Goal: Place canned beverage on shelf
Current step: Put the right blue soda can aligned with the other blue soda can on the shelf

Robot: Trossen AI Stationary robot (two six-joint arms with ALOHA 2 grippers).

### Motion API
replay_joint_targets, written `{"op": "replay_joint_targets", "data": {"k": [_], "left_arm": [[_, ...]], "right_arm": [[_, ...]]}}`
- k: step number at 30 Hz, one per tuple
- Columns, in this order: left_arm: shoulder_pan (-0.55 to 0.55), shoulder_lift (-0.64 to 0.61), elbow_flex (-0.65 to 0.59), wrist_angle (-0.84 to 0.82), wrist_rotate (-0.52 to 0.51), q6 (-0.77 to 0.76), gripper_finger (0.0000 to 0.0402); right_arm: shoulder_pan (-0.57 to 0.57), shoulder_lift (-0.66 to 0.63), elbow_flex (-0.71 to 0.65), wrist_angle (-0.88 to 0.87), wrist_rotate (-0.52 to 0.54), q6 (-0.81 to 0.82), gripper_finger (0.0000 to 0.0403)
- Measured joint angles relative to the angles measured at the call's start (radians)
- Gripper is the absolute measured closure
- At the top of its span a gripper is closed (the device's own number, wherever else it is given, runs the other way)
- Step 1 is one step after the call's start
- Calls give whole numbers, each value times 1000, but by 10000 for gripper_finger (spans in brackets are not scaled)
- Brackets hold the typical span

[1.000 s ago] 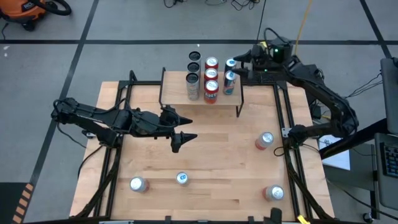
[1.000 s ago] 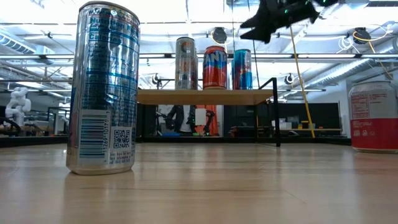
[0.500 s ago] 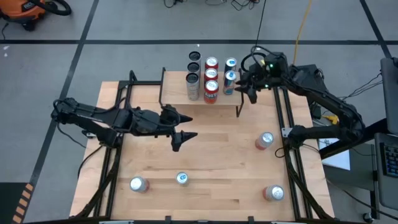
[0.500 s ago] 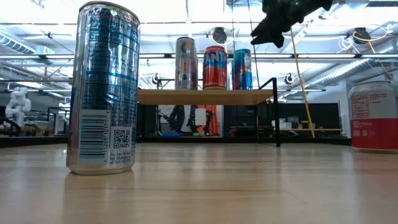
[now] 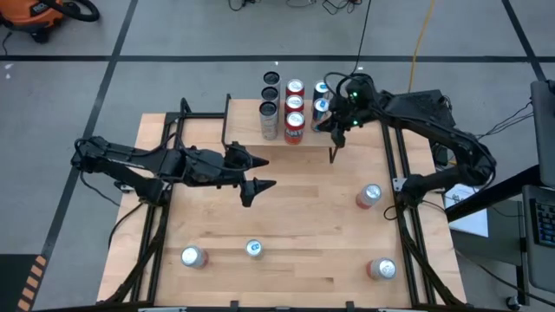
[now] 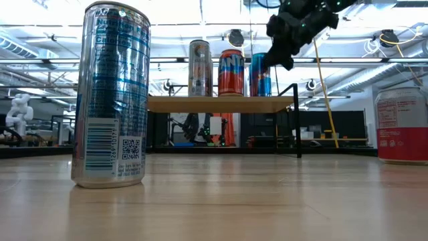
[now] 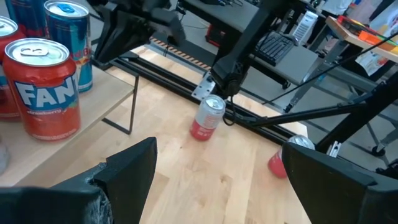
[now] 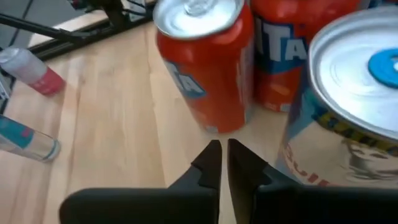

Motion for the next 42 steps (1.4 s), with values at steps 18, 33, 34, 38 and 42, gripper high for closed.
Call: {"op": "replay_joint_targets", "data": {"k": [18,33,34,38,42], "left_arm": [[-11,0,0,0,3,-8,52],[-11,0,0,0,4,-9,52],[-11,0,0,0,4,-9,52],[-11,0,0,0,4,-9,52],[-11,0,0,0,4,-9,52]], "right_arm": [[-3,18,0,-6,110,-69,402],[-14,18,0,9,159,-81,403],[-15,18,0,9,159,-81,403],[-15,18,0,15,160,-85,403],[-15,18,0,19,184,-96,403]]}}
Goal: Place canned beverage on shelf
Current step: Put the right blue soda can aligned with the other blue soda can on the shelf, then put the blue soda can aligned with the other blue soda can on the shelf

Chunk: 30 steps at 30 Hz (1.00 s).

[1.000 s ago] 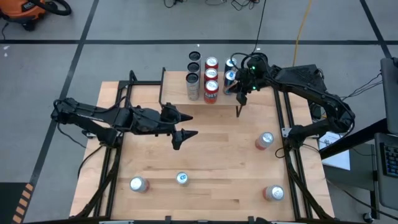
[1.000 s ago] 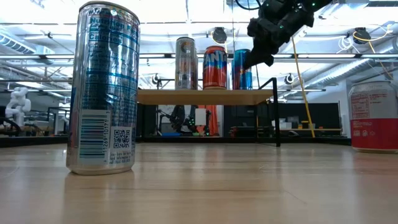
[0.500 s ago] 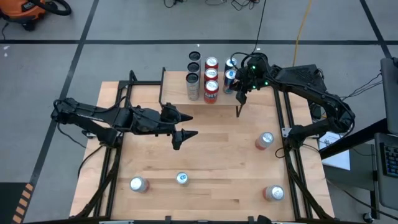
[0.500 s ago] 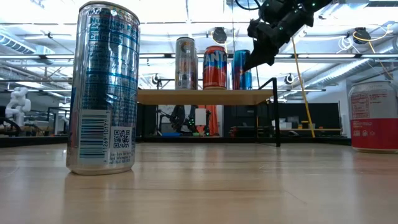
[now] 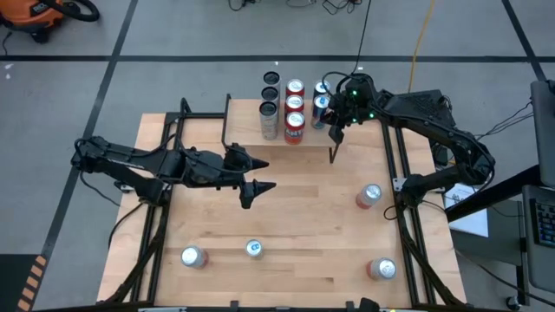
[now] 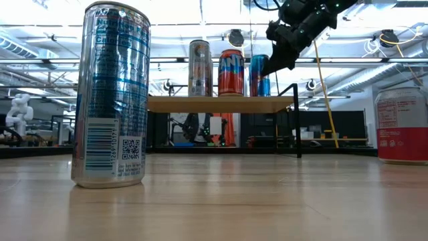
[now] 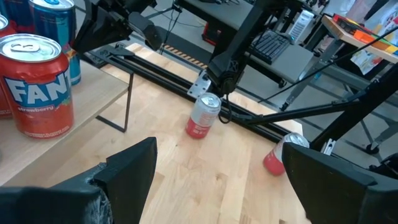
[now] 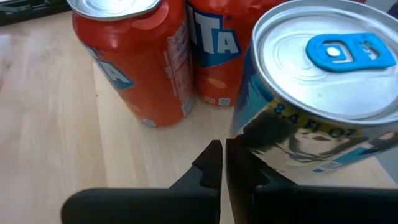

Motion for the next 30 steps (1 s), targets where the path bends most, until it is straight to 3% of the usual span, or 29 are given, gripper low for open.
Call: {"op": "replay_joint_targets", "data": {"k": [8,12,15,21,27,30], "left_arm": [[0,0,0,0,1,-1,52],[-6,0,0,-5,13,-3,52],[-20,0,0,-29,13,-18,52],[-26,-1,-1,-225,13,-158,52],[-78,-1,-1,-248,54,-158,52],[-125,-1,-1,-251,75,-182,52]], "right_arm": [[0,-3,1,13,-15,43,403],[9,-52,2,-17,-132,190,403],[54,-107,3,-107,-143,338,403],[242,-209,2,-196,-57,515,403],[466,-251,2,-204,118,700,403],[570,-249,2,-219,154,759,403]]}}
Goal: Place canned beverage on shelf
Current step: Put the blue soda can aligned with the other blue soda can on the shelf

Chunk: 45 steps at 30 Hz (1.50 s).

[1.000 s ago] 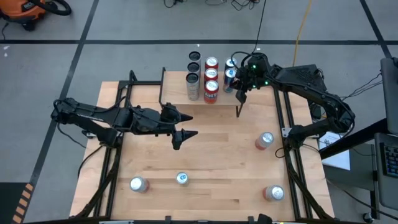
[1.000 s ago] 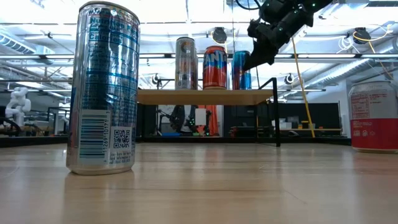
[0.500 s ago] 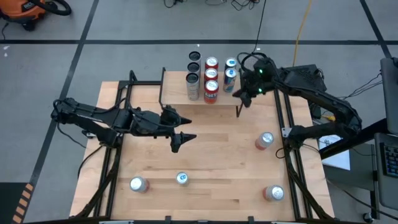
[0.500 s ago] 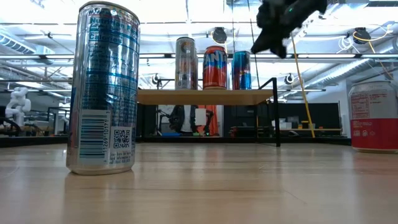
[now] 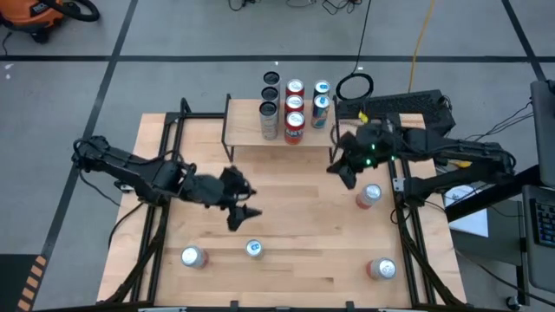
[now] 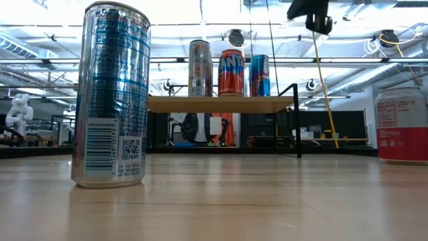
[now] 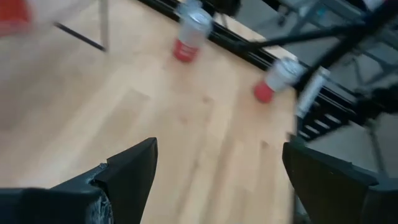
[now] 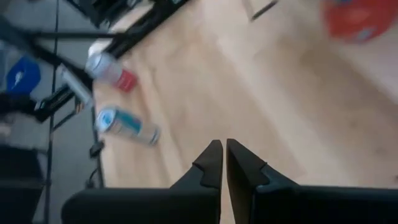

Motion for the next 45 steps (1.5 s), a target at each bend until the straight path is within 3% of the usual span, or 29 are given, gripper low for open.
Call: {"op": "replay_joint_targets", "data": {"k": [8,12,18,26,31,34,38,45], "left_arm": [[-182,0,0,-5,-5,-80,59],[-270,19,0,-14,-59,-107,72],[-358,68,1,-24,-85,-106,75],[-373,175,1,-11,-69,-106,71],[-373,211,1,-30,-28,-132,28],[-371,214,1,-44,-50,-131,6],[-341,226,1,-68,-103,-110,9],[-266,287,0,-87,54,-36,10]], "right_arm": [[223,8,0,-9,107,166,403],[304,25,0,-8,186,250,403],[393,81,0,-9,187,290,403],[473,152,0,-9,183,325,403],[502,174,0,-9,183,321,403],[512,178,-1,-9,181,303,403],[512,177,-1,-9,180,297,403],[512,177,-1,-10,183,251,403]]}}
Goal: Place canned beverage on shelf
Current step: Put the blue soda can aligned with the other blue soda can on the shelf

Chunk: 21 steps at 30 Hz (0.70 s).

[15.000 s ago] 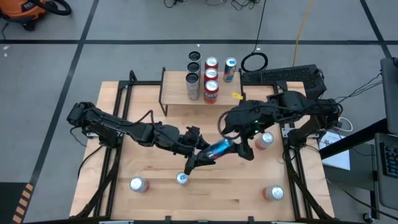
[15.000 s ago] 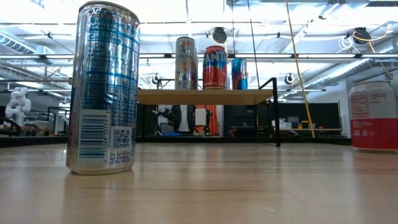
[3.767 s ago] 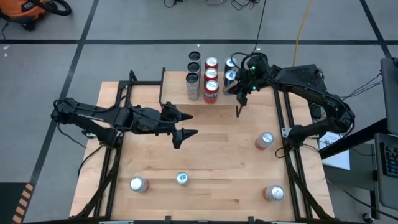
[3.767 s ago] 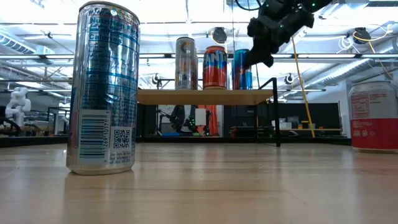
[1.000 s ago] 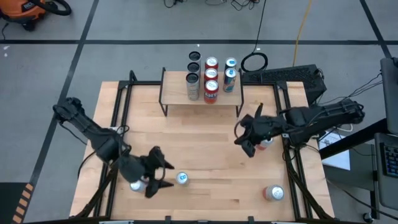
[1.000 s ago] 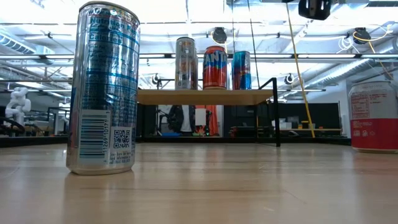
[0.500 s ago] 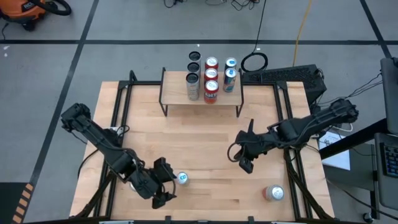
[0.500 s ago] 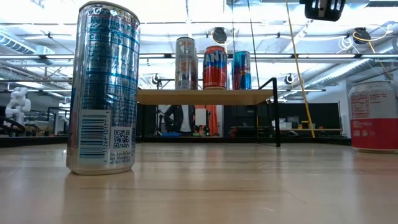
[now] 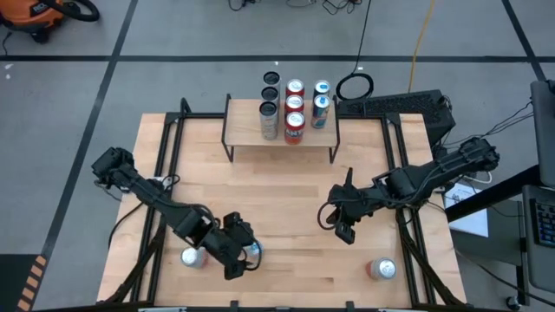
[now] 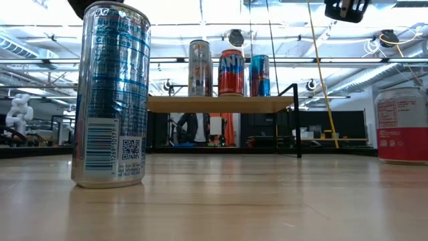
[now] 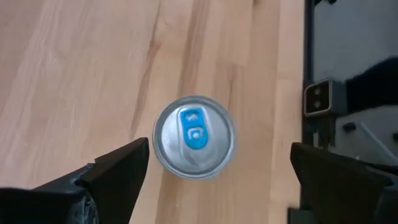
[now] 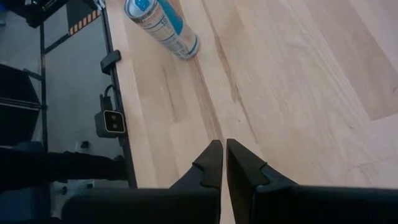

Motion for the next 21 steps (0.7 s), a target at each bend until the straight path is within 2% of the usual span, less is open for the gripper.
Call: {"op": "replay_joint_targets", "data": {"k": [16,21], "left_arm": [[68,102,0,-3,23,17,11],[67,105,0,0,29,17,28]], "right_arm": [[-1,0,0,-7,29,-130,403],[-1,0,0,-7,29,-149,403]]}}
